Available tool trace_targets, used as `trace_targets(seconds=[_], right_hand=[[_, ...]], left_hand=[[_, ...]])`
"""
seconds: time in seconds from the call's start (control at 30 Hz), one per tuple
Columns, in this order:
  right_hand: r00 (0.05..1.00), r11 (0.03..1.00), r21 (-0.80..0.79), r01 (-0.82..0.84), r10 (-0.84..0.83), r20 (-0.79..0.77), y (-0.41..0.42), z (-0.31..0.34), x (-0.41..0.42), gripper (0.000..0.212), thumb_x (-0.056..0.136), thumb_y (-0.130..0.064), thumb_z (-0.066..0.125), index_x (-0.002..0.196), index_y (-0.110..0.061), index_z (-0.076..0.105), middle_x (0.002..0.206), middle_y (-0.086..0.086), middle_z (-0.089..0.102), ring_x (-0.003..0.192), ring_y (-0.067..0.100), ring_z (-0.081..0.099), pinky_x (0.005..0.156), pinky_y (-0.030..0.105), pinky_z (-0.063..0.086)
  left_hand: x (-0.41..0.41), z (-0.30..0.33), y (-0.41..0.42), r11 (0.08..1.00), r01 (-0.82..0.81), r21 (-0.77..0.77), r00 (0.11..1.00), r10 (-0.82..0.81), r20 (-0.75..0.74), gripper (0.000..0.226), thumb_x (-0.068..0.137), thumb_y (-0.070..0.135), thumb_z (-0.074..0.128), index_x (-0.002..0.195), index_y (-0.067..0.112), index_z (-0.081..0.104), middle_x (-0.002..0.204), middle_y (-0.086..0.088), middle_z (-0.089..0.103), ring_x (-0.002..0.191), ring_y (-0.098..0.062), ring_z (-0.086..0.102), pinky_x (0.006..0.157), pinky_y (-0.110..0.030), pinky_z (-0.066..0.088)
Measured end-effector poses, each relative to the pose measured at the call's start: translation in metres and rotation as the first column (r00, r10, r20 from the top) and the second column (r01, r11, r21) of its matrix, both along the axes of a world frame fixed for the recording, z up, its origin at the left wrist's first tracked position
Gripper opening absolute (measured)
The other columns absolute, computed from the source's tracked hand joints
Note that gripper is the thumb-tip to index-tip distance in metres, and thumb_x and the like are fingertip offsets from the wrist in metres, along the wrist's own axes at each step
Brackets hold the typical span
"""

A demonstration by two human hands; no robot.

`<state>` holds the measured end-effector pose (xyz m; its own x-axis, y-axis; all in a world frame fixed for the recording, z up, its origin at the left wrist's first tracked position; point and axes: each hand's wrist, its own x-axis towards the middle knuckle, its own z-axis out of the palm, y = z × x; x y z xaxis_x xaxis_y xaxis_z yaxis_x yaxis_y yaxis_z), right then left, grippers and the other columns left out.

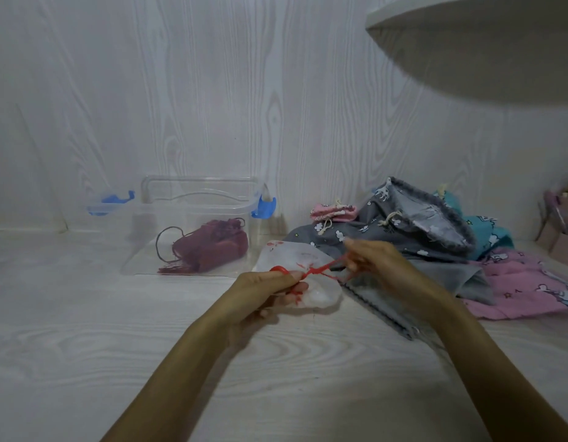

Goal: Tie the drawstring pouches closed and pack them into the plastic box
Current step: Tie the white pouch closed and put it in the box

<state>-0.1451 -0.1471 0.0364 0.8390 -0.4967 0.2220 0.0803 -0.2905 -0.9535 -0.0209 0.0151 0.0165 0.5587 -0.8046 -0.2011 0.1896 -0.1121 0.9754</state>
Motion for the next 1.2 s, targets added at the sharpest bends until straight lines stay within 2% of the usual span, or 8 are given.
trace_targets(seconds=[0.13,0.33,0.5,0.67,0.77,0.87,1.0,1.2], right_hand=[[0.979,0.926,0.371,0.069,-0.134,0.154,-0.008,0.013,-0.01,0.042,0.081,-0.033,0.06,0.052,-0.019,0.033,0.043,-0.006,0.027,0.039,0.007,0.025,0.049,0.021,0.025],[0.804,0.653,-0.521,0.55,-0.582,0.119,-0.018,-0.008,-0.012,0.051,0.084,-0.046,0.062,0.047,-0.016,0.044,0.042,-0.007,0.041,0.045,0.009,0.041,0.054,0.03,0.038],[0.916,0.9,-0.365,0.239,-0.334,-0.222,-0.018,-0.01,-0.011,0.021,0.079,-0.042,0.07,0.088,-0.023,0.069,0.066,-0.003,0.067,0.066,0.009,0.063,0.067,0.026,0.046],[0.797,0.793,-0.139,0.593,-0.553,0.242,-0.016,0.004,-0.013,0.01,0.085,-0.021,0.066,0.093,-0.027,0.066,0.081,-0.009,0.066,0.071,0.0,0.059,0.066,0.016,0.045],[0.987,0.97,-0.186,0.158,-0.163,-0.009,0.004,0.01,-0.011,0.022,0.085,-0.013,0.066,0.101,-0.028,0.066,0.097,-0.016,0.068,0.071,-0.014,0.059,0.068,0.008,0.045],[0.924,0.915,-0.352,-0.197,0.053,-0.379,0.023,-0.001,-0.005,0.031,0.084,-0.014,0.069,0.113,-0.024,0.067,0.099,-0.02,0.069,0.07,-0.011,0.06,0.069,0.008,0.044],[0.924,0.84,-0.53,-0.115,-0.106,-0.367,0.022,-0.009,0.001,0.012,0.082,-0.018,0.071,0.093,-0.019,0.076,0.047,-0.023,0.058,0.041,-0.005,0.048,0.048,0.006,0.034],[0.968,0.947,-0.303,-0.102,0.024,-0.249,0.015,-0.001,-0.008,0.006,0.074,-0.017,0.078,0.079,-0.02,0.078,0.066,-0.001,0.073,0.058,-0.002,0.058,0.058,0.01,0.044]], left_hand=[[0.0,-0.001,0.0,0.999,0.032,0.015,0.999,-0.033,0.038,0.023,0.08,0.028,0.07,0.09,0.008,0.077,0.083,-0.003,0.073,0.048,-0.001,0.052,0.04,-0.014,0.024],[0.003,-0.006,-0.001,0.995,0.039,0.091,0.962,-0.062,0.267,0.022,0.082,0.034,0.068,0.08,0.014,0.079,0.064,-0.002,0.061,0.045,-0.003,0.039,0.044,-0.015,0.024],[0.002,-0.008,0.0,0.998,0.015,0.053,0.946,-0.031,0.323,0.022,0.084,0.029,0.067,0.078,0.011,0.077,0.057,0.001,0.059,0.046,-0.004,0.037,0.045,-0.016,0.021],[-0.003,-0.008,-0.002,0.996,0.052,0.066,0.947,-0.07,0.313,0.017,0.083,0.028,0.069,0.079,0.014,0.077,0.071,-0.009,0.067,0.048,-0.001,0.048,0.044,-0.014,0.023],[-0.002,-0.008,-0.001,0.996,0.058,0.061,0.947,-0.074,0.313,0.017,0.082,0.03,0.069,0.08,0.016,0.078,0.082,-0.017,0.072,0.06,-0.008,0.047,0.043,-0.013,0.024],[-0.001,-0.007,-0.001,0.996,0.06,0.066,0.944,-0.078,0.322,0.02,0.084,0.03,0.067,0.083,0.013,0.077,0.063,-0.001,0.067,0.051,-0.003,0.044,0.042,-0.011,0.025],[0.0,-0.006,0.0,0.995,0.068,0.071,0.954,-0.086,0.287,0.021,0.084,0.027,0.068,0.089,0.009,0.077,0.064,0.005,0.069,0.045,0.002,0.047,0.042,-0.01,0.027],[0.0,-0.005,-0.001,0.998,0.03,0.056,0.977,-0.042,0.208,0.012,0.079,0.018,0.073,0.09,0.014,0.077,0.058,0.008,0.067,0.045,0.004,0.053,0.041,-0.009,0.029]])
